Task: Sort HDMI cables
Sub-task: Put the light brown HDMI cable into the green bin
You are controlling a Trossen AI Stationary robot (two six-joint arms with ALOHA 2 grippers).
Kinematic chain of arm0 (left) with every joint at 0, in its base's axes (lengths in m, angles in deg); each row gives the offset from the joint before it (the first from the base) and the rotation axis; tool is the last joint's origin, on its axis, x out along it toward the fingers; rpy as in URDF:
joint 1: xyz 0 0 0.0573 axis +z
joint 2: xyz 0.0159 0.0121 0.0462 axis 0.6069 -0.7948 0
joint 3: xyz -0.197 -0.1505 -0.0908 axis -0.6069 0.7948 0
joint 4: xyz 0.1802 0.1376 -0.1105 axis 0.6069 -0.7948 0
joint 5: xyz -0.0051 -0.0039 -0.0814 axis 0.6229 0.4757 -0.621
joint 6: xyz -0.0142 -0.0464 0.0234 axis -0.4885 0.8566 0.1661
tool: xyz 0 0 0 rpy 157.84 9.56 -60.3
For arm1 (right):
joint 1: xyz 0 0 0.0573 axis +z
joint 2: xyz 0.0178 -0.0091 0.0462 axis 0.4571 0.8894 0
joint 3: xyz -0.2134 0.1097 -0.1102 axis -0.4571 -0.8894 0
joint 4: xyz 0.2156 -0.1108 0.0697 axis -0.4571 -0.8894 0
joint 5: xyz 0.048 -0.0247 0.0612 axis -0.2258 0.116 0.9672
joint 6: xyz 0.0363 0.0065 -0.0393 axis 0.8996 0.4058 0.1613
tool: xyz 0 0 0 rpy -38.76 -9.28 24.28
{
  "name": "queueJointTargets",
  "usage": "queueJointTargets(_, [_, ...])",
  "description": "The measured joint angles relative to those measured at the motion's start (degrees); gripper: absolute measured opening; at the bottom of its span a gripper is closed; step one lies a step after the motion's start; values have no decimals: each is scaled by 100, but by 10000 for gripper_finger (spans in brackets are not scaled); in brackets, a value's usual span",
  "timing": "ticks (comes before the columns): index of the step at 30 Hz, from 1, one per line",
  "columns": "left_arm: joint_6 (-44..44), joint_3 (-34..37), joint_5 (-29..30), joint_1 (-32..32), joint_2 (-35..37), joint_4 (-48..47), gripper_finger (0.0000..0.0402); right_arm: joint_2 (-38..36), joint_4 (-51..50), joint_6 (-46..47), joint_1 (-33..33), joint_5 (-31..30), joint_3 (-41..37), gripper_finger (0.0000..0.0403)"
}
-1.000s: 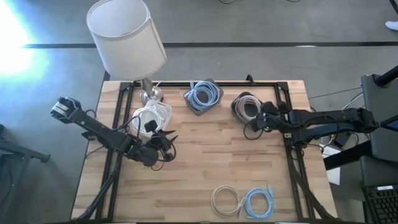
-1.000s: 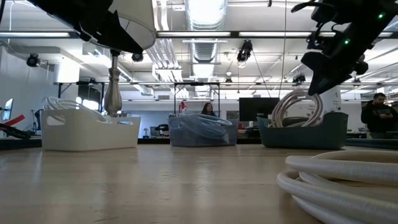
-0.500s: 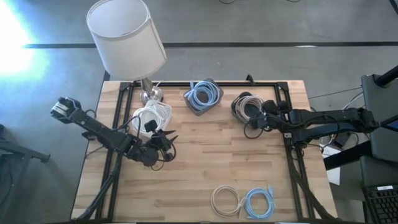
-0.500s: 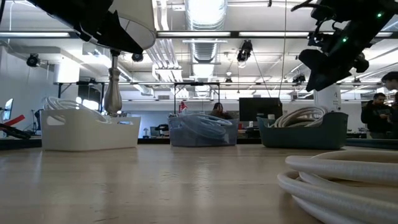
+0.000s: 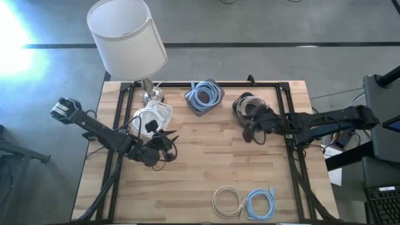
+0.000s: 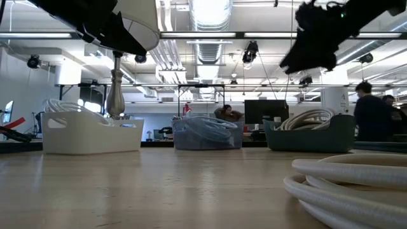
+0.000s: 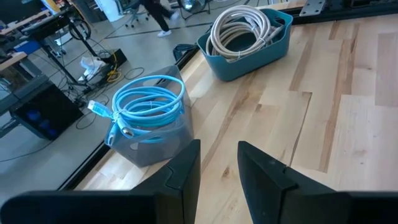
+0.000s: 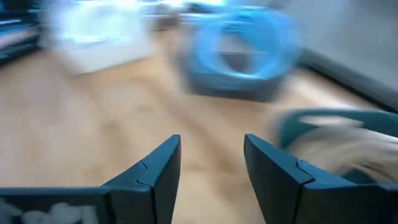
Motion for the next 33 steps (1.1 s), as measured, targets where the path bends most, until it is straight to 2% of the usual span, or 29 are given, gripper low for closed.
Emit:
queueJointTargets(5, [1, 0, 3, 2, 0, 0, 110, 601, 1497, -705, 473, 1618, 2, 171])
queueJointTargets(9, [0, 0, 10, 2, 0, 9, 110, 1224, 2605, -756, 922, 2715, 2, 172])
queueJointTargets(11, [-4, 0, 12, 11, 0, 51, 110, 1530, 3081, -758, 1124, 3137, 16, 171])
queueJointTargets(13, [-17, 0, 14, 26, 0, 132, 110, 1842, 3105, -723, 1327, 3264, 167, 171])
queueJointTargets(16, [-144, 0, 17, 63, 0, 385, 110, 2336, 2335, -426, 1551, 3305, 728, 171])
queueJointTargets(19, [-432, 0, 22, 115, 0, 791, 110, 2913, 968, -27, 1759, 3302, 1526, 171])
queueJointTargets(23, [-1015, 0, 17, 202, 0, 1523, 110, 3855, -663, 33, 2135, 3308, 2602, 171])
queueJointTargets(28, [-1942, 0, 16, 262, 0, 2244, 110, 5014, -1894, 193, 2544, 3326, 3829, 171])
queueJointTargets(33, [-2484, 0, -83, 264, 0, 2433, 110, 5930, -2954, 264, 2629, 3312, 4833, 171])
